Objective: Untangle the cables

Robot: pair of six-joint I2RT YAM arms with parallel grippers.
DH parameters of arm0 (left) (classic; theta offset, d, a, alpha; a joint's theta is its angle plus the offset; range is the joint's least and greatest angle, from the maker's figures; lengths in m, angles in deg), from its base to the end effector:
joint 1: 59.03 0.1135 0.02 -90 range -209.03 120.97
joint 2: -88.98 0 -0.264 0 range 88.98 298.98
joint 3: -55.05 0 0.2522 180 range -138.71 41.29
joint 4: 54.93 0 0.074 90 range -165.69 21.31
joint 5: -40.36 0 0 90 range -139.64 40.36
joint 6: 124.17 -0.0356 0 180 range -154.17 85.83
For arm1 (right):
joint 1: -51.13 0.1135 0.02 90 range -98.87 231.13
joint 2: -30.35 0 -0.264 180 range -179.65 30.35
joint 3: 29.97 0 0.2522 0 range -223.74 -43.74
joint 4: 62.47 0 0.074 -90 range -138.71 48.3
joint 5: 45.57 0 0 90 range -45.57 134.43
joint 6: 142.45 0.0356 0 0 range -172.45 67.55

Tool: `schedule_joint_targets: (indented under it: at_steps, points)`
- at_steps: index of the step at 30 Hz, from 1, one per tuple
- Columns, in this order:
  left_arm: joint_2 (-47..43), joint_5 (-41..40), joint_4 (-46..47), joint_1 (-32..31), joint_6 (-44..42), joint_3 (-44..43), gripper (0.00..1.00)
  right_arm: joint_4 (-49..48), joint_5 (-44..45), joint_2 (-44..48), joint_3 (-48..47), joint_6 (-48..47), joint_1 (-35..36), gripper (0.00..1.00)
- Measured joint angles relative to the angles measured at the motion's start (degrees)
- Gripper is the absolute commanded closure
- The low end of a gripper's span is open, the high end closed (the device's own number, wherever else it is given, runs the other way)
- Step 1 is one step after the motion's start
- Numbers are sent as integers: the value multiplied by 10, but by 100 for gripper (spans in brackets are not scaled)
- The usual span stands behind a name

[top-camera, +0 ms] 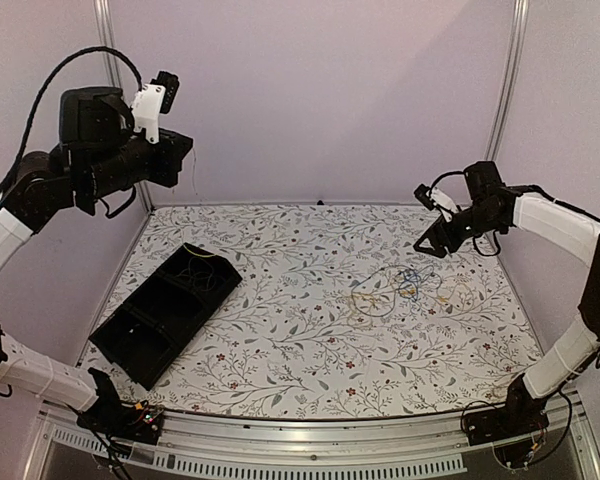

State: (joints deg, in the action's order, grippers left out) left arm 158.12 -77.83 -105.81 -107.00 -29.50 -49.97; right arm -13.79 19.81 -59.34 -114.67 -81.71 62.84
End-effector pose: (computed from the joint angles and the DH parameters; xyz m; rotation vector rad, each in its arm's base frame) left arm 0.1679 -0.1612 0.4807 0.3366 1.7739 -0.2042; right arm 0.3229 0.0821 0.2699 -1.0116 2.2116 0.4017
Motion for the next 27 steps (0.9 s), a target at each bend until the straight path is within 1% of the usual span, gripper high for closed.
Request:
schedule_joint_targets:
  at_steps: [5, 9, 16, 22, 27]
  points:
    - [-22, 53, -19, 24, 38, 45, 100, -3, -14, 33, 11, -19, 0, 24]
    - [-27, 81, -44, 35, 63, 54, 100, -16, 3, 43, 45, -18, 0, 24]
    - [-36, 98, -91, 48, 89, 55, 100, -34, 7, 42, 79, -15, -10, 24]
    - [-66, 102, -103, 56, 96, 93, 100, -39, 5, 34, 91, -18, -10, 24]
    - [-73, 124, -101, 65, 83, 116, 100, -43, 4, 24, 92, -19, -10, 24]
